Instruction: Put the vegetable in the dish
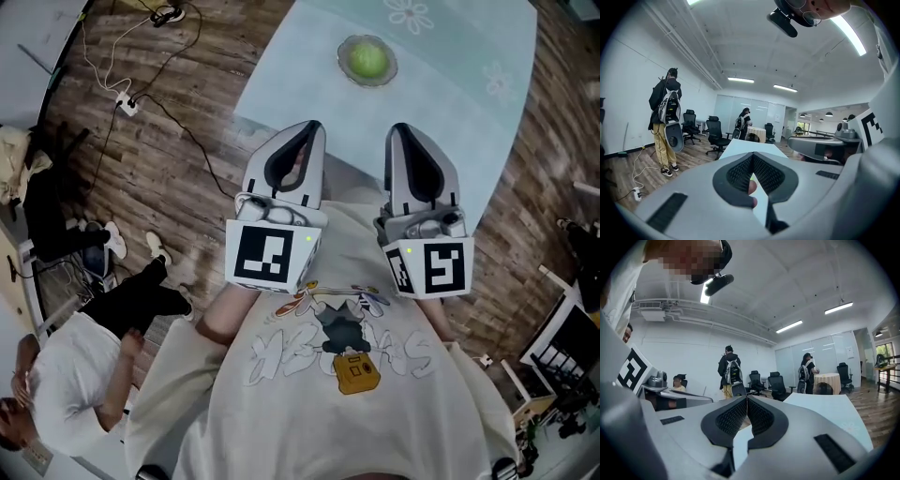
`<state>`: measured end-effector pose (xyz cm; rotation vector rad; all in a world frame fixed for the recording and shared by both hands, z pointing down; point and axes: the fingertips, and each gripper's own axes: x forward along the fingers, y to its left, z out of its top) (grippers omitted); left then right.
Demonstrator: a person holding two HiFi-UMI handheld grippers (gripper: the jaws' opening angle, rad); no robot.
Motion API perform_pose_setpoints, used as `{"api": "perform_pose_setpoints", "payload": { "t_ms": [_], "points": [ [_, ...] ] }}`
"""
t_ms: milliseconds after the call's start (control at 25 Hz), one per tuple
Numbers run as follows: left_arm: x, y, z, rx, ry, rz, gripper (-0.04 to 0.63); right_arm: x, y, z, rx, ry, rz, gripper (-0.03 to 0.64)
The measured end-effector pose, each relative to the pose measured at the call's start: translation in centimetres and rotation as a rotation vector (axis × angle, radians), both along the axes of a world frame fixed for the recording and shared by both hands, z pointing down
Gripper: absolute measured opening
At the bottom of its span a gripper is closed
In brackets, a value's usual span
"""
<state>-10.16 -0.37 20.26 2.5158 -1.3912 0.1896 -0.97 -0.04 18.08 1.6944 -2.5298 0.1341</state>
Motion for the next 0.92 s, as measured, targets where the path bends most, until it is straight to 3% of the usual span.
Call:
{"api": "perform_pose_setpoints", "payload": {
  "t_ms": [360,680,920],
  "points": [
    [-1.1,0.7,-0.1,0.073,-0.005,0.009,0.006,-1.9,1.1,0.0,0.004,0.012,-0.027,0.025],
    [-0.9,1.2,-0.3,0.014,0.018,-0.001,0.006,-1.2,1.0,-0.4,0.003,0.017,0.007,0.025],
    [-1.2,0.7,0.4,0.102,0.006,0.029,0.006,-1.0,0.7,0.0,-0.006,0.015,0.018,0.025]
  ]
}}
